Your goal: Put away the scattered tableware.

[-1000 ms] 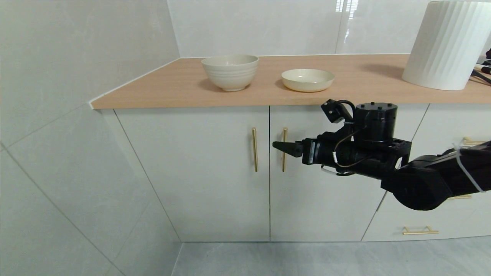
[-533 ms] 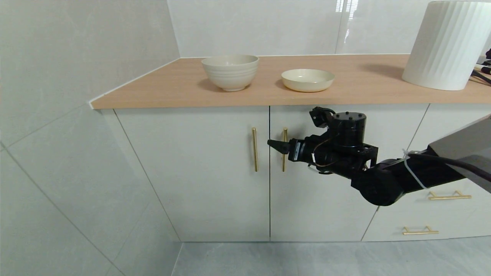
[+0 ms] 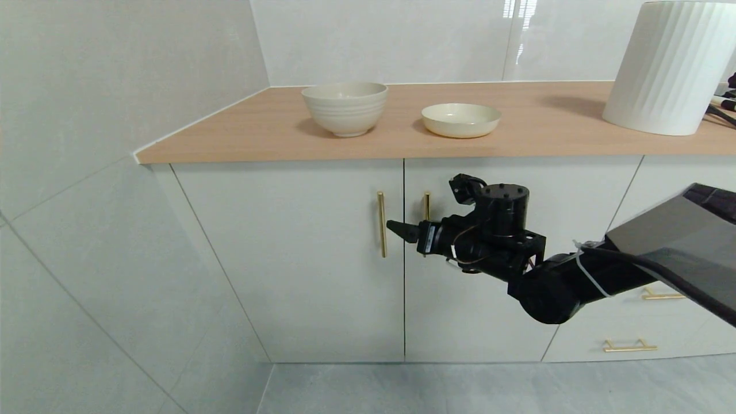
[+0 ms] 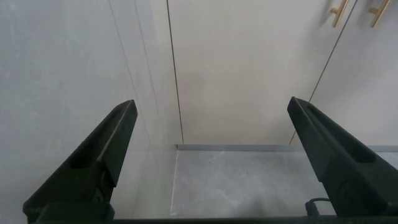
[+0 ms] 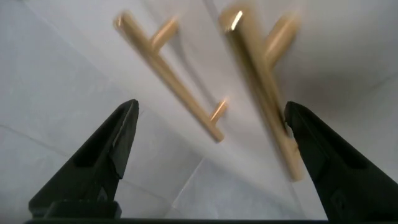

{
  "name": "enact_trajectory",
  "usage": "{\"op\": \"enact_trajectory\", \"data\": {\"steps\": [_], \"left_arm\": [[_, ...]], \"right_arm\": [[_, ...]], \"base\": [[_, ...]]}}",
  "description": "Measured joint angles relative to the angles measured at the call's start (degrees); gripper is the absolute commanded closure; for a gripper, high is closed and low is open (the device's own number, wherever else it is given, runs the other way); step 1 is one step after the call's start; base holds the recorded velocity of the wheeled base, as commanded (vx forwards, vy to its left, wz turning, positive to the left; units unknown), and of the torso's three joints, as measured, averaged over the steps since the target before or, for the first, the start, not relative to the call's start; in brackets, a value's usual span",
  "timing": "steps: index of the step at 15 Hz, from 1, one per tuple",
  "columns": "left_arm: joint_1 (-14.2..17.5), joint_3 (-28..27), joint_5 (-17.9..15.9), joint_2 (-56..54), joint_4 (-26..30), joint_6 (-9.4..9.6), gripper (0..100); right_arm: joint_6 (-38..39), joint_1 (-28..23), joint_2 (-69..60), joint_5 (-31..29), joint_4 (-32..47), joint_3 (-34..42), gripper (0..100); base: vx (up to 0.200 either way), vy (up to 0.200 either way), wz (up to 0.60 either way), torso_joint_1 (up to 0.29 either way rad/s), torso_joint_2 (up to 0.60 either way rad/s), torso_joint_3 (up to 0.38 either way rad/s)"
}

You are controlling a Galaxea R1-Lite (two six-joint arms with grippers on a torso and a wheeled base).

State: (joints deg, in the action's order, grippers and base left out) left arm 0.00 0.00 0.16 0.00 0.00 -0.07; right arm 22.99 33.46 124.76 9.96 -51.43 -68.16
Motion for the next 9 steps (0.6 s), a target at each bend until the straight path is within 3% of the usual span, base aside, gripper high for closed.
{"op": "enact_trajectory", "data": {"steps": [5, 9], "left_arm": [[0.0, 0.0, 0.0, 0.0, 0.0, 0.00, 0], [0.0, 0.0, 0.0, 0.0, 0.0, 0.00, 0]], "right_arm": [[0.6, 1.0, -0.6, 1.1, -1.1, 2.6, 0], [0.5, 1.0, -3.0, 7.6, -7.0, 9.5, 0]], "base": [[0.000, 0.000, 0.00, 0.000, 0.00, 0.000], [0.000, 0.000, 0.00, 0.000, 0.00, 0.000]]}}
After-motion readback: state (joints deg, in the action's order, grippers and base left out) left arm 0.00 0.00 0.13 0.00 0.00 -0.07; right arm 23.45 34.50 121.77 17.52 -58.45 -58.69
